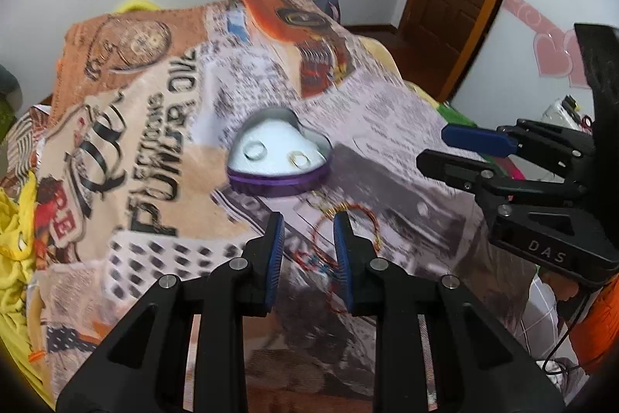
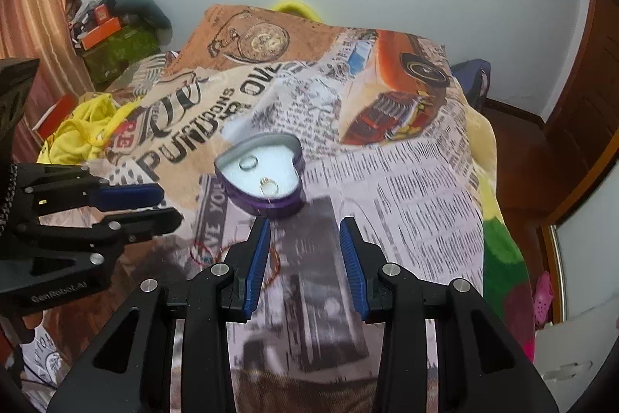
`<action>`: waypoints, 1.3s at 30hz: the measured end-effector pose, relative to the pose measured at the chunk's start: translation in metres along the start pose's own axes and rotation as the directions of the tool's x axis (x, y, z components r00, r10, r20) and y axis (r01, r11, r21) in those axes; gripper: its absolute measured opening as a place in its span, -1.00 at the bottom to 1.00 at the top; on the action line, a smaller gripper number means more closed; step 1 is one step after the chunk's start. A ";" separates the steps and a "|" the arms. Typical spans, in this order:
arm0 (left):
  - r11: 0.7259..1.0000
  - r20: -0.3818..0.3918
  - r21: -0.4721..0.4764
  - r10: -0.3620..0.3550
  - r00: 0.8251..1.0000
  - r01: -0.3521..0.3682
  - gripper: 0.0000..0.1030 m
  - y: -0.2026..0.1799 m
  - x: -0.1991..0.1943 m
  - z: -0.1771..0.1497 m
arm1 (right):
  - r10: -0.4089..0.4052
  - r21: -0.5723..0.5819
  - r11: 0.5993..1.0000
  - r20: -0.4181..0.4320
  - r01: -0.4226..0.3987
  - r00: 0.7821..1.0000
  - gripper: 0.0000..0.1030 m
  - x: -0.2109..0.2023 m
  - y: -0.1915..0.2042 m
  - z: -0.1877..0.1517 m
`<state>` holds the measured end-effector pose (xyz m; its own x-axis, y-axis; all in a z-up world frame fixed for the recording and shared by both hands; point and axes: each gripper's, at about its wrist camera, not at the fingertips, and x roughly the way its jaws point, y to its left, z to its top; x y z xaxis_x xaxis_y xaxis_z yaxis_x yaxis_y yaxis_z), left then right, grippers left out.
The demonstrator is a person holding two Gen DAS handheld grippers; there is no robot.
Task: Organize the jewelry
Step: 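Open the left tool over the tin foam while the right tool releases its gold ring, then grasp a gold ring with the right tool while the left tool grasps the red-stone ring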
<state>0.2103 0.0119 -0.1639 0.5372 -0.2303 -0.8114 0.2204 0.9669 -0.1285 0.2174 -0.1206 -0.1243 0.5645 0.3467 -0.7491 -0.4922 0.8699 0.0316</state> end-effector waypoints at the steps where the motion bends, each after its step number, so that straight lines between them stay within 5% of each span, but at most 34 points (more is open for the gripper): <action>1: 1.000 -0.012 0.002 -0.005 1.000 0.005 -0.51 -0.003 0.004 -0.002 | -0.004 0.002 1.000 -0.004 0.004 1.000 -0.34 0.000 -0.001 -0.004; 21: 0.999 -0.132 -0.030 -0.050 0.990 0.046 -0.52 -0.023 0.069 -0.010 | -0.034 0.023 0.999 -0.059 0.036 0.998 -0.34 0.016 -0.015 -0.041; 23: 0.998 -0.122 -0.038 -0.053 0.991 0.049 -0.53 -0.021 0.070 -0.009 | -0.030 0.027 0.999 -0.063 0.032 0.998 -0.34 0.017 -0.015 -0.043; 25: 0.998 -0.117 -0.034 -0.054 0.992 0.050 -0.76 -0.022 0.069 -0.009 | -0.026 0.032 0.999 -0.065 0.028 0.998 -0.34 0.018 -0.016 -0.043; 39: 0.998 0.019 -0.054 -0.019 1.000 0.020 -0.77 0.001 0.020 -0.010 | 0.022 0.014 1.000 -0.079 -0.021 0.997 -0.34 0.031 0.002 -0.029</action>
<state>0.2128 0.0099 -0.1857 0.5479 -0.2507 -0.7981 0.1871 0.9666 -0.1751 0.2146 -0.1183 -0.1664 0.4994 0.3365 -0.7983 -0.4946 0.8673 0.0562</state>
